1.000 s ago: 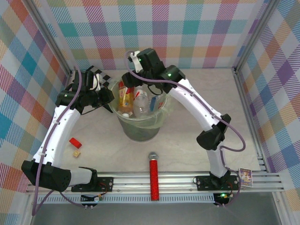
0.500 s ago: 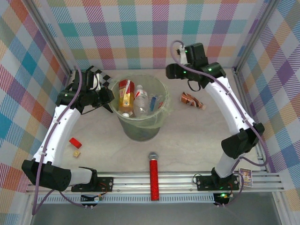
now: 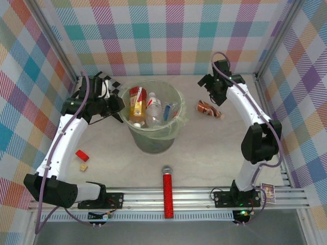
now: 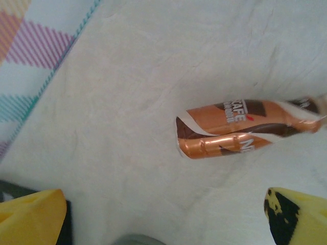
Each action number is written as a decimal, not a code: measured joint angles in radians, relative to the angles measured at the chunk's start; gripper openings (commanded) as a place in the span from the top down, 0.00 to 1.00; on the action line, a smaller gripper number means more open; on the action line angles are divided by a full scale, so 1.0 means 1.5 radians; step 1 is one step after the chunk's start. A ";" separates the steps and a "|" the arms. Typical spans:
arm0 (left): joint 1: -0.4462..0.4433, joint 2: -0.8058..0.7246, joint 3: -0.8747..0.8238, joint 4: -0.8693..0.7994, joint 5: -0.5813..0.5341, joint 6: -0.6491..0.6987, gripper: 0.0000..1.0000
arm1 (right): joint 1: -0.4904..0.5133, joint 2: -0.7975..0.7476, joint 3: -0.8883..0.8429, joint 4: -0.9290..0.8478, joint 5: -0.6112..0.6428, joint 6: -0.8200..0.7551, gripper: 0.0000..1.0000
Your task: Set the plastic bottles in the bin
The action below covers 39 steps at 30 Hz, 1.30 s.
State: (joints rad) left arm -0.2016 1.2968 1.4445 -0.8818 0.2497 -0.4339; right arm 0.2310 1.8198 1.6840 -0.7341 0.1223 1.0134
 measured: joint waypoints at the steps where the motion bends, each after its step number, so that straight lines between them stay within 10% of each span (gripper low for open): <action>1: 0.000 0.000 0.000 0.000 0.000 0.000 0.88 | -0.002 0.002 -0.020 0.016 -0.002 0.034 0.01; 21: 0.000 0.000 0.000 0.000 0.000 0.001 0.88 | -0.058 0.100 -0.180 0.178 -0.029 0.378 0.01; 39: 0.000 0.000 0.000 0.001 0.000 0.001 0.88 | -0.058 0.120 -0.194 0.205 -0.030 0.389 0.46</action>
State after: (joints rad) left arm -0.2016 1.2968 1.4441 -0.8810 0.2501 -0.4332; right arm 0.1440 1.9991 1.3937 -0.4271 0.0776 1.5967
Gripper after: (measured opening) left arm 0.123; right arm 0.583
